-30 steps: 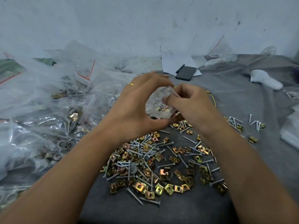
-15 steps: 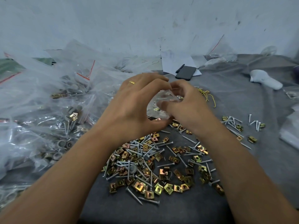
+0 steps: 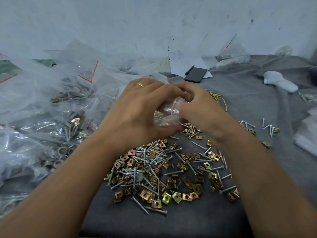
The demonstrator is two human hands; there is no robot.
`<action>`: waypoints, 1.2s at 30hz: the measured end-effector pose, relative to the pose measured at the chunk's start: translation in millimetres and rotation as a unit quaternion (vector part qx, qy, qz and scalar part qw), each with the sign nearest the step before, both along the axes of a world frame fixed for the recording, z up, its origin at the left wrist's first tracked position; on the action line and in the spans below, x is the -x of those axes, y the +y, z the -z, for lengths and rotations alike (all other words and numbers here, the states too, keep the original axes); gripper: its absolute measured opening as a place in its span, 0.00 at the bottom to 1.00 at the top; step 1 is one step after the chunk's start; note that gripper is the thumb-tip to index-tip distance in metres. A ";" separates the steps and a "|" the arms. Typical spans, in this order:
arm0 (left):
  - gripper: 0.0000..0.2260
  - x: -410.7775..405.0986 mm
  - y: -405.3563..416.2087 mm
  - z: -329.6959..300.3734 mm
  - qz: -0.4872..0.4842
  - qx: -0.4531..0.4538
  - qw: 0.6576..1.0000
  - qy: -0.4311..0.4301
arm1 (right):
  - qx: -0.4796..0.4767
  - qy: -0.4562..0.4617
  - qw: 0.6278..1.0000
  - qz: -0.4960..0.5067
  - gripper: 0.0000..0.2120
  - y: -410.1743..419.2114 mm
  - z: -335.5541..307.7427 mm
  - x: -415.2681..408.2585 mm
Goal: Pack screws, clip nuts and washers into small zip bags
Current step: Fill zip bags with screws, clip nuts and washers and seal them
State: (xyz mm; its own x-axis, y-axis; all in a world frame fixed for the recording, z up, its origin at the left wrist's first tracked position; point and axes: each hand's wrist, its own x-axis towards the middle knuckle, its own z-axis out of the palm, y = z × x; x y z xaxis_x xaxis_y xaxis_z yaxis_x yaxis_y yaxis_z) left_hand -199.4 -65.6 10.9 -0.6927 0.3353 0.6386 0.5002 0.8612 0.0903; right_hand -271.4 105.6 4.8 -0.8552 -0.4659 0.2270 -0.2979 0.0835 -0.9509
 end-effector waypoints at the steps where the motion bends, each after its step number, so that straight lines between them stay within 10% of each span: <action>1: 0.26 -0.9 -1.3 0.2 -0.008 -0.008 1.000 -0.004 | 0.010 -0.019 1.000 -0.009 0.19 2.0 0.3 0.5; 6: 0.31 -1.8 -11.5 -1.1 -0.051 -0.038 0.997 -0.046 | 0.050 -0.062 0.997 0.001 0.24 28.0 0.9 7.7; 11: 0.34 0.4 -23.9 -0.1 -0.069 -0.095 0.984 -0.131 | -0.243 0.175 0.945 0.134 0.03 39.2 16.1 22.2; 19: 0.34 -0.2 -33.8 0.1 -0.072 -0.118 0.970 -0.199 | -0.427 0.218 0.876 0.043 0.16 22.2 29.9 23.5; 29: 0.34 -1.3 -36.6 -1.1 -0.085 -0.124 0.968 -0.202 | -0.418 0.244 0.871 0.082 0.06 21.5 33.2 26.4; 36: 0.36 2.2 -39.5 3.4 -0.083 -0.127 0.965 -0.215 | -0.195 0.177 0.961 0.079 0.03 33.3 29.6 24.5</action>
